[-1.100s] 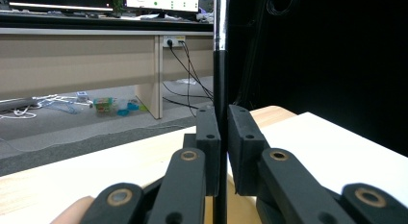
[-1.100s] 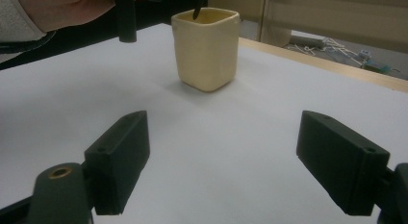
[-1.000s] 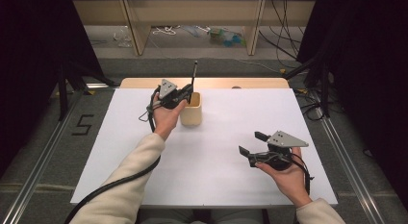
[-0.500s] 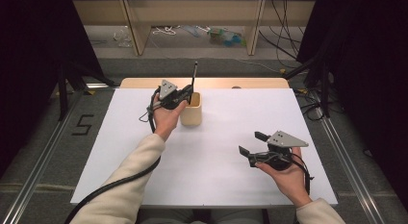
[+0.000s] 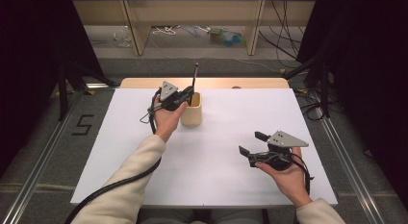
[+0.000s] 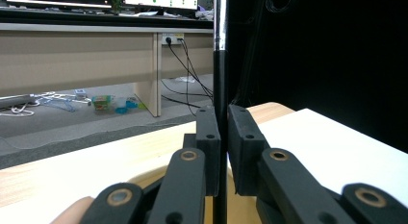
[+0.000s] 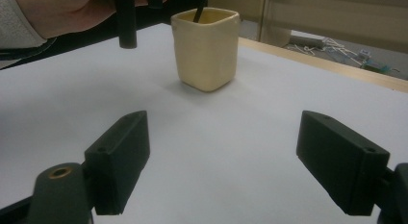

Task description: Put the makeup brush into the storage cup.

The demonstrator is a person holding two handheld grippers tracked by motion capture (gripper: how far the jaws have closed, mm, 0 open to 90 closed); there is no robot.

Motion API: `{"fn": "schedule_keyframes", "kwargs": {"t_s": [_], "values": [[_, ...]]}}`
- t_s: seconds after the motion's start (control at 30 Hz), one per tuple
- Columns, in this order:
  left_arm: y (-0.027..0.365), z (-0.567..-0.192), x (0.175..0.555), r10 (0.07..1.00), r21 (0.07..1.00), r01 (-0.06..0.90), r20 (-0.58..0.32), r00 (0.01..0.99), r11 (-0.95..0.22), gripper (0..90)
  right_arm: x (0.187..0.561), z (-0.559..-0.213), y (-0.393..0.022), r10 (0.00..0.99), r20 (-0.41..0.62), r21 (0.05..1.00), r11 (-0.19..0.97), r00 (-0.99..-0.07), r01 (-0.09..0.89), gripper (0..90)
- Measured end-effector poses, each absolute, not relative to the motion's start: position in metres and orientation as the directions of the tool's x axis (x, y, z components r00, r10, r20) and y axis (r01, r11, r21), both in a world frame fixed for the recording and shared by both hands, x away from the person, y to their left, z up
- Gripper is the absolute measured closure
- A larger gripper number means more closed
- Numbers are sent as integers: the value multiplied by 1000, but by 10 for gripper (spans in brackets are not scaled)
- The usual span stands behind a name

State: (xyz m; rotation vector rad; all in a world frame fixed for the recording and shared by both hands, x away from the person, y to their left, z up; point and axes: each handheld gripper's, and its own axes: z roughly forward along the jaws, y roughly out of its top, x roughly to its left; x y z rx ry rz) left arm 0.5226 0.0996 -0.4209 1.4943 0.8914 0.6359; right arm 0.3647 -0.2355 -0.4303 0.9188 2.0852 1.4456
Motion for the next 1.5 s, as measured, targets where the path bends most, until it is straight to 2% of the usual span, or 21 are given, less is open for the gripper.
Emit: {"fn": "schedule_keyframes", "kwargs": {"t_s": [1.37,1.5], "values": [[101,-426,522,832,985,171,-107,545,15,836,365,-430,-235,728,14,934,235,-685,268,202],[102,-425,523,831,985,172,-108,546,15,836,364,-430,-235,728,34,928,232,-685,292,202]]}}
